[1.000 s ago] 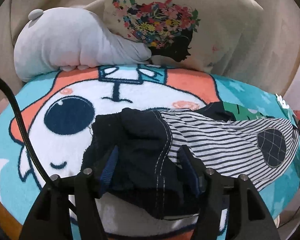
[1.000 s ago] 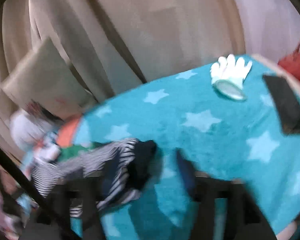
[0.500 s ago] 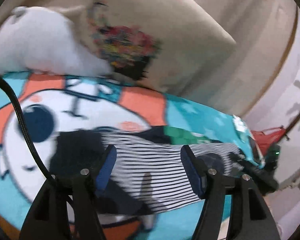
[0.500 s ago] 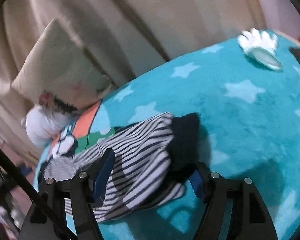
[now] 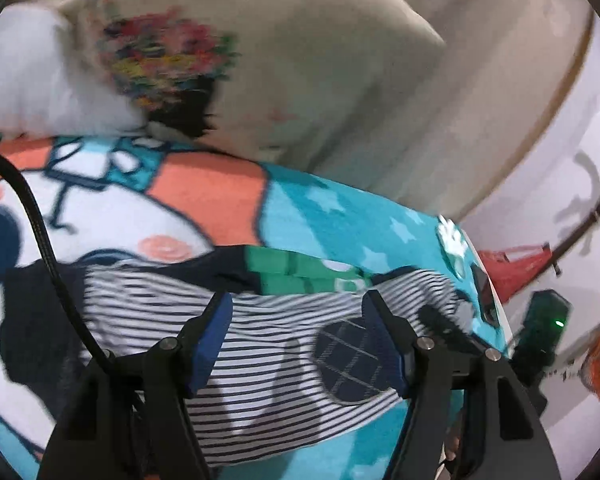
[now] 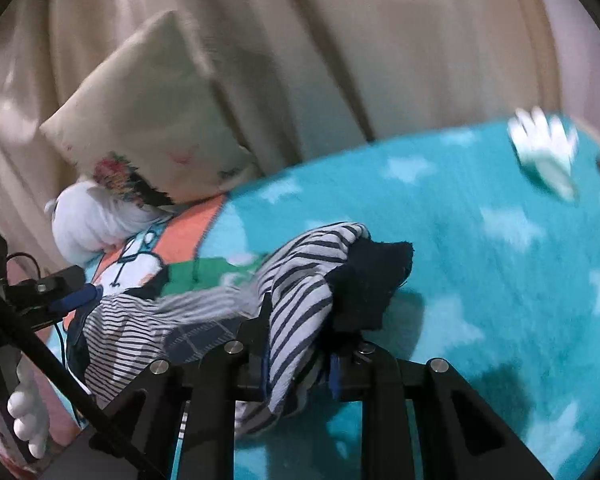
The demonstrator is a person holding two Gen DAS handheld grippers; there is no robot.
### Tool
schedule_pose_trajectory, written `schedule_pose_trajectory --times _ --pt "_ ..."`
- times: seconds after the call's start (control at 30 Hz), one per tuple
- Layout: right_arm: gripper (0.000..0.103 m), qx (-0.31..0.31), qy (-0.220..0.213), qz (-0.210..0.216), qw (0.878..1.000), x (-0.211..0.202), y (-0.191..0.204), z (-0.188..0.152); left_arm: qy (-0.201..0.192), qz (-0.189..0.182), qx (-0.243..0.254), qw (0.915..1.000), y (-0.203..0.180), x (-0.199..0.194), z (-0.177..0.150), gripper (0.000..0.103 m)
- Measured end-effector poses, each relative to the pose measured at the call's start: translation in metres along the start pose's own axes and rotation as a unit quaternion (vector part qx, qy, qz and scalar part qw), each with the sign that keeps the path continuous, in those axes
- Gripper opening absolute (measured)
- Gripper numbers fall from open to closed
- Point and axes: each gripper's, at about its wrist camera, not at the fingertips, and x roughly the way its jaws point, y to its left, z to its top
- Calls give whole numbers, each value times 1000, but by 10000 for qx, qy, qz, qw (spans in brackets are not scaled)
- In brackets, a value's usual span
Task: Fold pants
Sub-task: 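Grasp the striped leg with the right gripper and fold it toward the left gripper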
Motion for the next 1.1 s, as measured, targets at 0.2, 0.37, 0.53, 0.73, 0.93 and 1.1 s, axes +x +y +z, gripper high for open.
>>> schedule_pose_trajectory --times 0.2,0.37,0.53,0.73,0.93,1.1 --pt "26 -971 116 781 9921 23 83 1 -302 227 -741 9965 56 -28 5 66" --pt "50 -1521 1064 1575 9699 73 137 -31 -372 345 -868 9949 73 -42 1 66" --pt "62 -1479 680 1909 9680 35 134 -26 -398 461 -788 9950 79 -44 -6 67" --pt "59 -1074 568 1373 9831 28 112 -2 -309 721 -913 9927 92 -26 -17 67" --pt "60 -839 1290 1226 9805 80 116 -11 -43 601 -1087 9922 102 -17 -13 67" --pt "60 -1093 1053 1306 9797 59 131 -11 -742 371 -1286 9882 120 -72 -6 71"
